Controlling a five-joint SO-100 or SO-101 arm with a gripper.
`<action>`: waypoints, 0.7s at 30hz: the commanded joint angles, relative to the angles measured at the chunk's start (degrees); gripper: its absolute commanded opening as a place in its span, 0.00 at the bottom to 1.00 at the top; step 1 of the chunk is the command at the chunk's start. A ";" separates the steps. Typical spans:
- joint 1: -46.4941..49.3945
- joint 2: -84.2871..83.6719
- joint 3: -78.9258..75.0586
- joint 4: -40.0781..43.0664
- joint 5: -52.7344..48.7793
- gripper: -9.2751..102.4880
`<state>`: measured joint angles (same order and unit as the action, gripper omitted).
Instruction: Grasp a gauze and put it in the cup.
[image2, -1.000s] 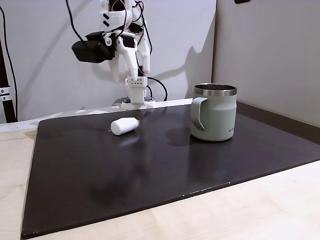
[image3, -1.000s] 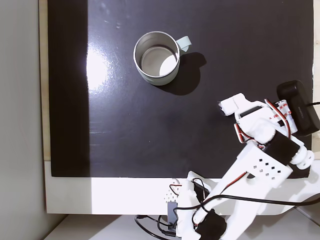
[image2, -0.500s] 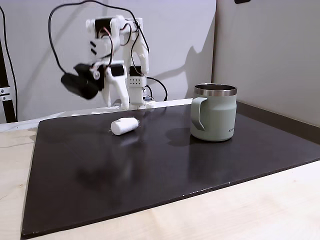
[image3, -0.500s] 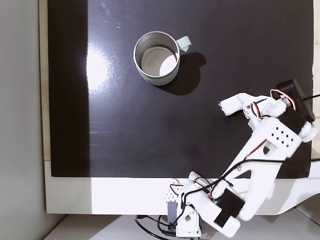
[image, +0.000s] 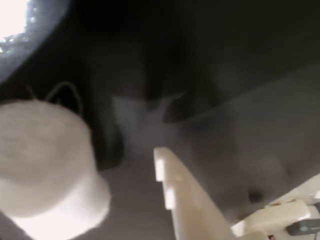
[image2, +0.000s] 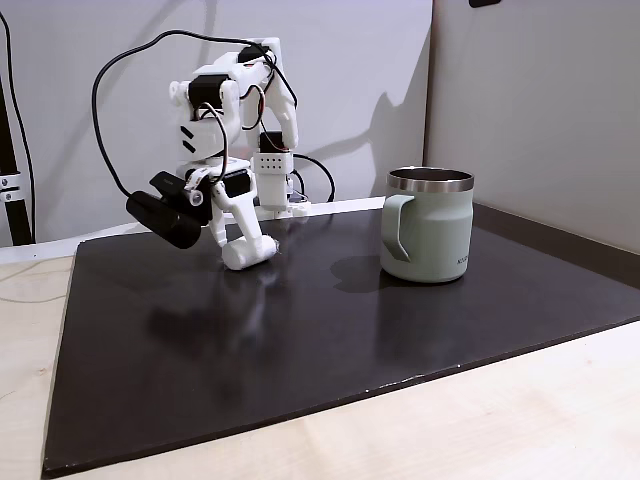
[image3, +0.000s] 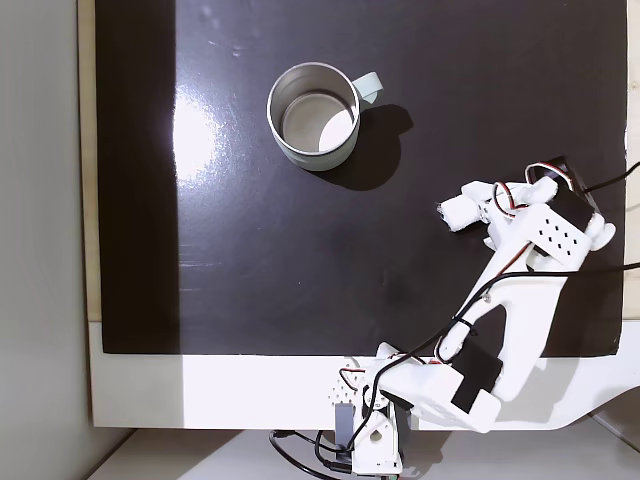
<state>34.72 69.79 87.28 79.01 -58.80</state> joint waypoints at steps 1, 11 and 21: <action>-1.14 0.00 -3.34 -0.79 0.88 0.41; -1.67 -0.62 -3.08 -0.97 1.85 0.21; -2.11 0.00 -5.19 1.76 4.13 0.08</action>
<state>33.22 68.47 86.13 79.63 -55.46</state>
